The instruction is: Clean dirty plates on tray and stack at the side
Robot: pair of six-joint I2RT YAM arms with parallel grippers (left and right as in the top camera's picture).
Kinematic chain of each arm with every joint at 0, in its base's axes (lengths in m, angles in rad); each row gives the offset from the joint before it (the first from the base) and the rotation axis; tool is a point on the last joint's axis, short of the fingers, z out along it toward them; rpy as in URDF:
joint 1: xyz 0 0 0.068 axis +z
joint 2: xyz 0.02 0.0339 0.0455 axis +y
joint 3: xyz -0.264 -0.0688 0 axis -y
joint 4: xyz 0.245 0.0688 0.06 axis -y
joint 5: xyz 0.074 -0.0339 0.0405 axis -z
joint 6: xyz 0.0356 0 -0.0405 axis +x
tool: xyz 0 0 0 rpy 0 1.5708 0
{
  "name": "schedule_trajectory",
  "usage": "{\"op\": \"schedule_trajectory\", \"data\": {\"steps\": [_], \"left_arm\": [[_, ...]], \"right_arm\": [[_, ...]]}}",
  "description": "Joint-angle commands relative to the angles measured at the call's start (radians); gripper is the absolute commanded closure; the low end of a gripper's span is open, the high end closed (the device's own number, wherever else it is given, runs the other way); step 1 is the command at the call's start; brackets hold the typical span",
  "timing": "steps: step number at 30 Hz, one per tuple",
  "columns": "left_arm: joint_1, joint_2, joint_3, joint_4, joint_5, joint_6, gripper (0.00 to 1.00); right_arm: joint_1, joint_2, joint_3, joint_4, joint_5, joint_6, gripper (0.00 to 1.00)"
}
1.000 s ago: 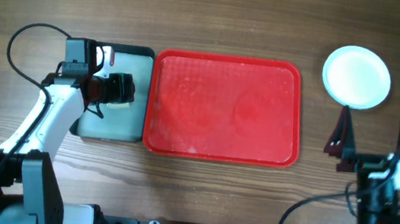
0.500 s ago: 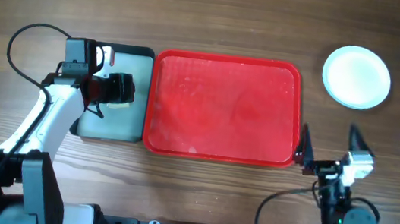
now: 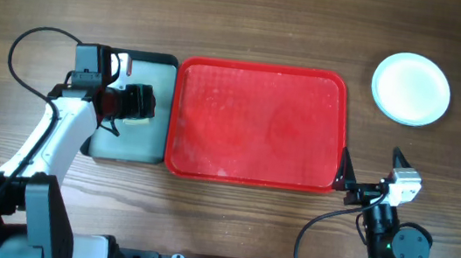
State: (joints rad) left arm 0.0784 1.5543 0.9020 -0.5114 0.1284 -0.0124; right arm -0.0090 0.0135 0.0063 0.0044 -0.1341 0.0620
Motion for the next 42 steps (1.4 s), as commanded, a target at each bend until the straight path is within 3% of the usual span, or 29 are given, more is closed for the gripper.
{"op": "schedule_trajectory", "data": {"steps": [1, 13, 17, 22, 25, 34, 38, 42], "left_arm": [[-0.005, 0.006, -0.003, 0.003, 0.012, 0.005, 0.0], [-0.005, -0.066, -0.003, 0.003, 0.012, 0.005, 0.0], [-0.003, -0.352, -0.003, 0.002, -0.172, 0.005, 0.0], [-0.004, -0.905, -0.003, -0.055, -0.18, 0.006, 0.0], [-0.005, -1.083, -0.003, -0.11, -0.166, 0.005, 0.0], [-0.122, -1.411, -0.03, -0.415, -0.148, 0.005, 0.0], [-0.12, -1.513, -0.129, -0.414, -0.148, 0.0, 0.0], [-0.111, -1.544, -0.275, -0.283, -0.148, 0.0, 0.0]], "right_arm": [[0.006, -0.01, -0.002, 0.005, 0.004, -0.009, 0.0], [0.006, -0.01, -0.002, 0.005, 0.004, -0.009, 0.0], [0.006, -0.01, -0.002, 0.005, 0.004, -0.009, 0.0], [0.006, -0.01, -0.002, 0.005, 0.004, -0.009, 0.0], [0.006, -0.01, -0.002, 0.005, 0.004, -0.009, 0.0], [0.006, -0.01, -0.001, 0.005, 0.004, -0.009, 0.0], [0.006, -0.01, -0.001, 0.005, 0.004, -0.009, 0.0], [0.006, -0.01, -0.002, 0.005, 0.004, -0.009, 0.0]]}}
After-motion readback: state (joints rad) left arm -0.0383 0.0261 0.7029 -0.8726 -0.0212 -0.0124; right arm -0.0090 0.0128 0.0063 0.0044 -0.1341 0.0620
